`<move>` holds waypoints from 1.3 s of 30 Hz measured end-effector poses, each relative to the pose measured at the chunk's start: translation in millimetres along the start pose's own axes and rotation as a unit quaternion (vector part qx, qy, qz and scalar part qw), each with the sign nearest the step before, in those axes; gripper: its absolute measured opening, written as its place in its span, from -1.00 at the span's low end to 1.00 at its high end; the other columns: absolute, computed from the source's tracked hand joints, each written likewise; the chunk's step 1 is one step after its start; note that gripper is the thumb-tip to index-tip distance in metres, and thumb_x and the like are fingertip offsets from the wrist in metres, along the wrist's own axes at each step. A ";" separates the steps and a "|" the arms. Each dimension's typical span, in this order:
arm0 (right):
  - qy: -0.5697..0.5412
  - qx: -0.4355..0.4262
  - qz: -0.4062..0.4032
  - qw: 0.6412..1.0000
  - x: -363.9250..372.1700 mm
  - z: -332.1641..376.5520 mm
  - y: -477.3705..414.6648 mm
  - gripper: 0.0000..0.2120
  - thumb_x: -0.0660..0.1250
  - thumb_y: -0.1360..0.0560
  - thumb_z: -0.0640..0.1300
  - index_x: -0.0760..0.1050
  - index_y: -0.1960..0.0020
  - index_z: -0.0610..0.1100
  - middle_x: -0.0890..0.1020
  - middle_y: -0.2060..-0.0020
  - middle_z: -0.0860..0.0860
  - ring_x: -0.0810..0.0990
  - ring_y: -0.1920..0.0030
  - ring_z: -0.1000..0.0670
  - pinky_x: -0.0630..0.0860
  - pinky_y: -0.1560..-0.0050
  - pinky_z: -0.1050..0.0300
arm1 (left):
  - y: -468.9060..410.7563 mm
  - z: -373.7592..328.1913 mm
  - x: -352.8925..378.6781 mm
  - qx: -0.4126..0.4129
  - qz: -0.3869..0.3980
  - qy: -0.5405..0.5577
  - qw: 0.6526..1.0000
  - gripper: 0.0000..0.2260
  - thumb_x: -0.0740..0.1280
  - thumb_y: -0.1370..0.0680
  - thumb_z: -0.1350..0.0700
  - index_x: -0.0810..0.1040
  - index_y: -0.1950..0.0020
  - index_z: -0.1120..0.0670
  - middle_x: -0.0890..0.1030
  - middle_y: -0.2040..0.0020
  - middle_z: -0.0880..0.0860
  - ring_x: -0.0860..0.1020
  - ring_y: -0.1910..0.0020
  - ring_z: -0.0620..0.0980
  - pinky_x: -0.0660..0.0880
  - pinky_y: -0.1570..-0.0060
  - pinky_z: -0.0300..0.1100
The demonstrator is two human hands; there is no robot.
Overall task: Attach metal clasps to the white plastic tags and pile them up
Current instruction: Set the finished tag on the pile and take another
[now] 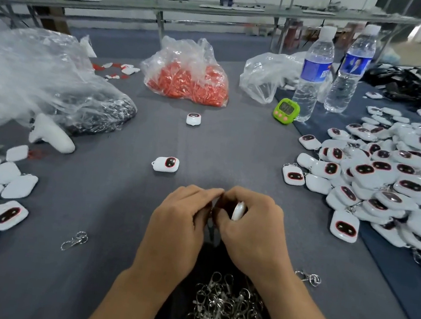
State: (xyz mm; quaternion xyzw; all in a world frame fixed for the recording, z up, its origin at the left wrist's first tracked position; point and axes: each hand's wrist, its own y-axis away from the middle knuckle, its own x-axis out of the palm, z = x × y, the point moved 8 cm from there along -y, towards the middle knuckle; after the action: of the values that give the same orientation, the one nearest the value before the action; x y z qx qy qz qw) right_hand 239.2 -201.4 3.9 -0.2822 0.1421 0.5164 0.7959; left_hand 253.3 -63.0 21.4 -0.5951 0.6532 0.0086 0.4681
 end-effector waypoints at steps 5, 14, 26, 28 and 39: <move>-0.096 0.067 -0.007 0.993 -0.7 -10.8 -2.4 -0.80 0.48 -0.42 -0.21 0.62 0.30 0.04 0.64 0.41 0.17 0.58 0.38 0.13 0.46 0.33 0.30 | -0.5 8.5 -10.0 -0.091 -0.057 0.053 0.993 -0.73 0.52 -0.46 0.22 0.73 -0.08 -0.09 0.65 0.14 -0.27 0.59 0.08 -0.34 0.37 0.05 -0.57; -0.155 0.087 0.021 0.984 6.0 -16.1 -4.8 -0.92 0.39 -0.36 -0.10 0.64 0.25 0.06 0.64 0.43 0.04 0.59 0.41 0.03 0.56 0.36 0.00 | -1.2 17.1 -2.5 -0.168 -0.037 0.121 0.978 -0.78 0.54 -0.44 0.15 0.68 0.21 -0.20 0.66 0.23 -0.33 0.63 0.17 -0.29 0.45 0.19 -0.49; -0.079 0.054 -0.007 0.995 -4.7 -11.6 -4.3 -0.78 0.47 -0.44 -0.27 0.60 0.28 0.01 0.63 0.39 0.16 0.54 0.38 0.18 0.41 0.38 0.38 | 0.2 8.2 -1.1 -0.129 -0.033 0.067 0.989 -0.81 0.55 -0.42 0.18 0.71 0.17 -0.13 0.65 0.22 -0.28 0.61 0.16 -0.28 0.40 0.16 -0.53; -0.081 0.053 -0.006 0.995 -4.6 -11.9 -4.7 -0.77 0.47 -0.44 -0.28 0.60 0.28 0.01 0.63 0.38 0.16 0.54 0.37 0.18 0.41 0.37 0.39 | 0.4 9.2 -0.1 -0.135 -0.029 0.071 0.988 -0.79 0.56 -0.41 0.19 0.71 0.18 -0.15 0.65 0.22 -0.29 0.60 0.17 -0.29 0.40 0.16 -0.54; -0.105 0.035 0.089 0.990 0.1 -15.7 -10.9 -0.74 0.41 -0.46 -0.29 0.60 0.24 0.07 0.63 0.36 0.15 0.55 0.33 0.18 0.46 0.29 0.33 | -2.2 8.7 2.0 -0.139 -0.003 0.102 0.985 -0.74 0.57 -0.35 0.22 0.71 0.25 -0.17 0.64 0.35 -0.28 0.51 0.43 -0.34 0.32 0.38 -0.56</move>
State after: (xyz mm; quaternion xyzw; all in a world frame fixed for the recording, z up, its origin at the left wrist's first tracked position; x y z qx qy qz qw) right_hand 250.0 -214.1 -5.5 -0.1844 0.1001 0.6065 0.7669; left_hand 260.6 -60.3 16.5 -0.6539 0.6884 0.0371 0.3118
